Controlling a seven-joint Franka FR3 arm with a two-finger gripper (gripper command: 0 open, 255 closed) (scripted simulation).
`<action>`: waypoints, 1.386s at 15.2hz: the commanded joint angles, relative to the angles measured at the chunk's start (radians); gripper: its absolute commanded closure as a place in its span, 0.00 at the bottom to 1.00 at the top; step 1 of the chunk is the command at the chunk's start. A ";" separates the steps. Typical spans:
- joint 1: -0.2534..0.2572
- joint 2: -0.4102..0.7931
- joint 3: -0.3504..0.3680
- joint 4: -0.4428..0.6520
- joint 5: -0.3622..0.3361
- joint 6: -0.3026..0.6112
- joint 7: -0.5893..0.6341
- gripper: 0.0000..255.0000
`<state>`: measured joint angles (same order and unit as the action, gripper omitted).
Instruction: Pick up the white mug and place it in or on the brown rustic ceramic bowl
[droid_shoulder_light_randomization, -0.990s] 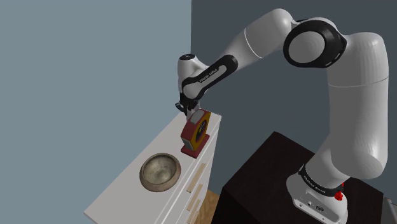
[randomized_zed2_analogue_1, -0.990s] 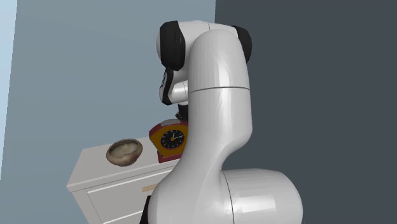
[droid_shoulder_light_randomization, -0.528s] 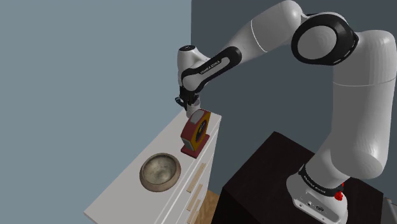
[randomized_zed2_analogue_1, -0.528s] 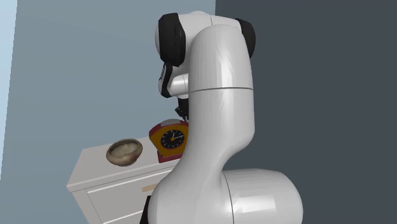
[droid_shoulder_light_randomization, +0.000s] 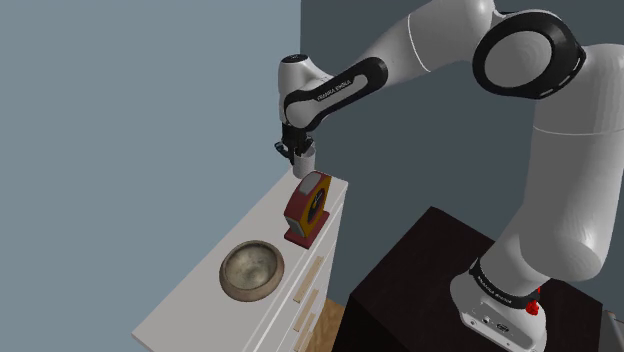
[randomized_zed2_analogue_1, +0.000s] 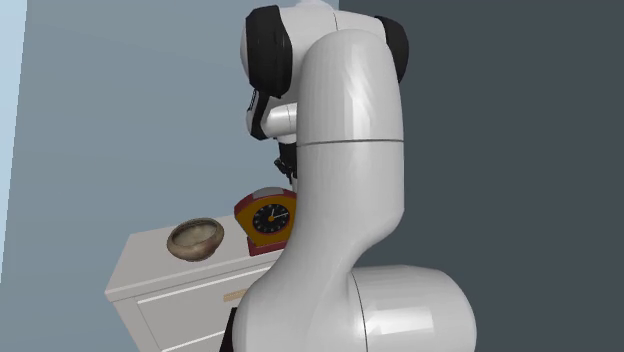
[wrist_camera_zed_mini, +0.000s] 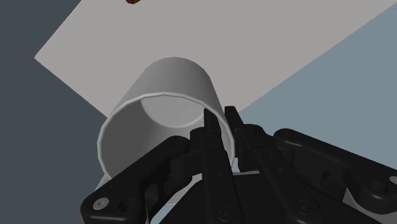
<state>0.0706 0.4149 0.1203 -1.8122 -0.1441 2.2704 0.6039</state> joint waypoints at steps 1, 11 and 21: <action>-0.001 -0.014 0.002 0.008 0.004 -0.022 -0.004 1.00; -0.004 -0.073 0.008 0.061 0.020 -0.133 -0.019 1.00; 0.087 -0.158 0.059 -0.011 0.011 -0.157 0.126 1.00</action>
<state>0.1389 0.2610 0.1695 -1.8190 -0.1294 2.1156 0.6997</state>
